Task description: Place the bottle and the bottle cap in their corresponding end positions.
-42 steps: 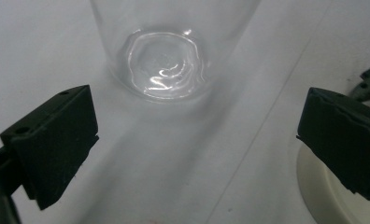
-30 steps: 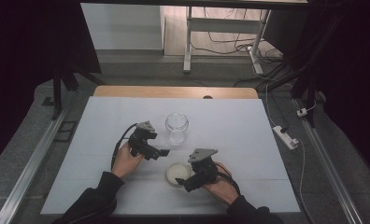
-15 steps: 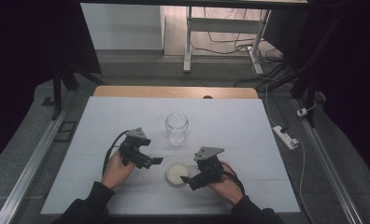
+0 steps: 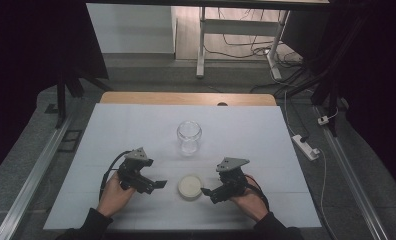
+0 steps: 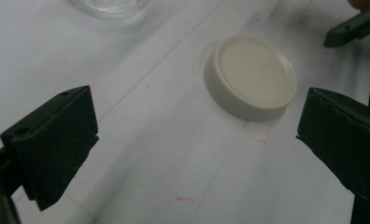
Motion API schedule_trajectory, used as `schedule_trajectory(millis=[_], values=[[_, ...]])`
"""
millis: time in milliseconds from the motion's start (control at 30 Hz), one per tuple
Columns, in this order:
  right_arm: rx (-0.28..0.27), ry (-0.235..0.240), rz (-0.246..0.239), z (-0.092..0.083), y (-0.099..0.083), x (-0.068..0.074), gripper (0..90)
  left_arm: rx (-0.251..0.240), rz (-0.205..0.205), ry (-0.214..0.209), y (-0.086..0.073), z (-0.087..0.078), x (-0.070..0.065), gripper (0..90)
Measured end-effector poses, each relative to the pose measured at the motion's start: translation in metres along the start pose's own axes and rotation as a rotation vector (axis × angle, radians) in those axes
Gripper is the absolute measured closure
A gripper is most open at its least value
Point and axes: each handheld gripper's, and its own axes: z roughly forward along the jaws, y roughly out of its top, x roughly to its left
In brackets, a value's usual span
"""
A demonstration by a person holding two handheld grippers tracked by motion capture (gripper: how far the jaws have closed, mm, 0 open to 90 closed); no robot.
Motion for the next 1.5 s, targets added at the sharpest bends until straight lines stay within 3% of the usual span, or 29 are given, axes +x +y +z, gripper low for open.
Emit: schedule_trajectory(millis=[400,833,1133,1500], values=[[0.004,-0.046,0.049,-0.021,-0.014,-0.006,0.0,-0.001,-0.025,0.048,-0.028,-0.024,-0.009,0.0],[-0.028,-0.136,0.136,-0.062,-0.042,-0.014,0.0,-0.046,-0.113,0.129,-0.064,-0.058,-0.013,0.0],[-0.027,-0.191,0.189,-0.083,-0.062,-0.018,0.0,-0.038,-0.150,0.197,-0.089,-0.074,-0.014,0.0],[-0.028,-0.246,0.263,-0.105,-0.086,-0.019,0.0,-0.050,-0.215,0.231,-0.121,-0.094,-0.015,0.0]])
